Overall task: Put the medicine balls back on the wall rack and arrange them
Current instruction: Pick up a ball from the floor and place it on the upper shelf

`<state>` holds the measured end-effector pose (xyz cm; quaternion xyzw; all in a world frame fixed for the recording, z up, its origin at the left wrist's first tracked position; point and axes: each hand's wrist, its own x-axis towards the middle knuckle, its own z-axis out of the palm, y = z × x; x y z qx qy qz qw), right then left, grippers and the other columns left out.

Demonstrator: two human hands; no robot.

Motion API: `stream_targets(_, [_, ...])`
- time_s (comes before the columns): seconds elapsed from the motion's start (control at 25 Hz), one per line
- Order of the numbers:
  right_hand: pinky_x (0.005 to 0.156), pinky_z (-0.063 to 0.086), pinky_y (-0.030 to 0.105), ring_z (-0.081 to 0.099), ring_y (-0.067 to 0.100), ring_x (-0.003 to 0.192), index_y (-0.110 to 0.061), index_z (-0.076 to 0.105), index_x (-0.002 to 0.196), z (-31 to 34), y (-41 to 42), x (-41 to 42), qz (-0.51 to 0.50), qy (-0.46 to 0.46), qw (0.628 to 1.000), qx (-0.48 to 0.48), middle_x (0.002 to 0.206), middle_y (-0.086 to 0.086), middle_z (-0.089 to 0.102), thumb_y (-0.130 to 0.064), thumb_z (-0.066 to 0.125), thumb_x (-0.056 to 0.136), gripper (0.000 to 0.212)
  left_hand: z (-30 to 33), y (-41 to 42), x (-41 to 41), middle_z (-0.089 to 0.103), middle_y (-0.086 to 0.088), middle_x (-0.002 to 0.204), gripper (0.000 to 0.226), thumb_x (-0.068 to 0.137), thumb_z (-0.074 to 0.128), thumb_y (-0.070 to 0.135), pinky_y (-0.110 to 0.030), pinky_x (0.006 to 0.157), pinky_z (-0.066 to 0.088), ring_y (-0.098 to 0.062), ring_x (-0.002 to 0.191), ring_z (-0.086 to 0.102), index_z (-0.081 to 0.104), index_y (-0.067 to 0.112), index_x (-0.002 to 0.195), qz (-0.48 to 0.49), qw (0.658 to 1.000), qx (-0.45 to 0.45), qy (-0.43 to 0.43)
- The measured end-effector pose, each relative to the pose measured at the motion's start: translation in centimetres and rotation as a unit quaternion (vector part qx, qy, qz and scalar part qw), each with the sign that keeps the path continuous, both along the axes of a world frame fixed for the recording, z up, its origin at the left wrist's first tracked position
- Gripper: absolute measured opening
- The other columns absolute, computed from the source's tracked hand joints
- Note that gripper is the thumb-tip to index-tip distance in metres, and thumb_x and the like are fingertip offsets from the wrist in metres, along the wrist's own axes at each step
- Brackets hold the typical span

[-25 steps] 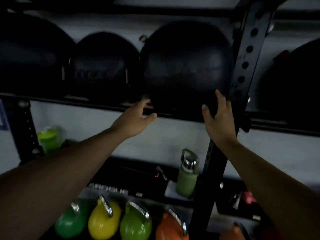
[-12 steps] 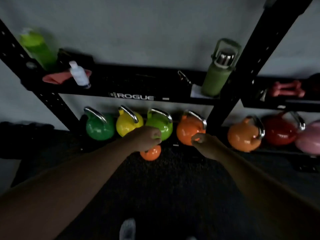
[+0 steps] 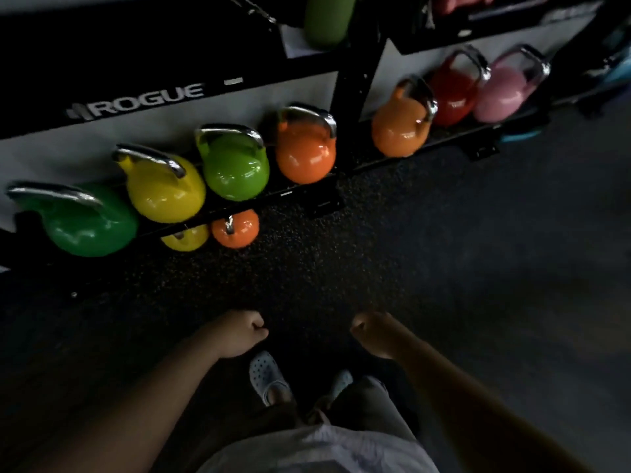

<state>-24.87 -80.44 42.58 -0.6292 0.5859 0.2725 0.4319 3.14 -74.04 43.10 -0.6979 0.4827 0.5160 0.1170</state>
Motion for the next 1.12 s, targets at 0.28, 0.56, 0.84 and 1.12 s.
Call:
stream_targets(0.28, [0.101,0.052,0.04,0.063,0.031,0.125,-0.016,0.062,0.138,-0.8,10.3,-9.4,-0.257,-0.02,0.966,-0.029,0.139,0.012,0.065,-0.03,0.042,0.108,0.039,-1.5,1.1,-9.3,0.062,-0.004,0.144,0.044,0.105,0.052,0.041,-0.034,0.108,0.048,-0.019,0.128,0.06,0.062,0.019,0.141,-0.153,0.987,0.041,-0.013])
stream_targets(0.56, [0.079,0.05,0.037,0.067,0.032,0.1,-0.02,0.063,0.1,-0.1,30.8,-22.1,-0.515,-0.013,0.853,-0.087,0.103,0.008,0.068,-0.031,0.043,0.104,0.024,-2.5,5.7,-26.9,0.064,-0.001,0.138,0.048,0.103,0.054,0.041,-0.027,0.089,0.048,-0.012,0.103,0.06,0.057,0.021,0.146,-0.394,0.919,0.027,-0.02])
stream_targets(0.84, [0.088,0.052,0.04,0.066,0.029,0.109,-0.016,0.064,0.126,-1.2,48.7,-30.0,-0.696,0.028,0.71,-0.107,0.125,0.011,0.069,-0.034,0.043,0.106,0.035,-2.5,15.8,-42.1,0.062,-0.002,0.138,0.044,0.104,0.053,0.04,-0.033,0.102,0.052,-0.016,0.117,0.061,0.056,0.025,0.146,-0.569,0.821,0.045,0.016])
stream_targets(1.12, [0.08,0.047,0.033,0.057,0.021,0.093,-0.019,0.063,0.128,-5.5,48.0,-33.4,-0.741,0.002,0.668,-0.069,0.127,0.008,0.069,-0.038,0.048,0.103,0.035,-4.9,16.1,-48.7,0.055,-0.003,0.142,0.043,0.103,0.056,0.037,-0.039,0.104,0.052,-0.02,0.12,0.059,0.057,0.022,0.143,-0.585,0.811,0.016,0.0])
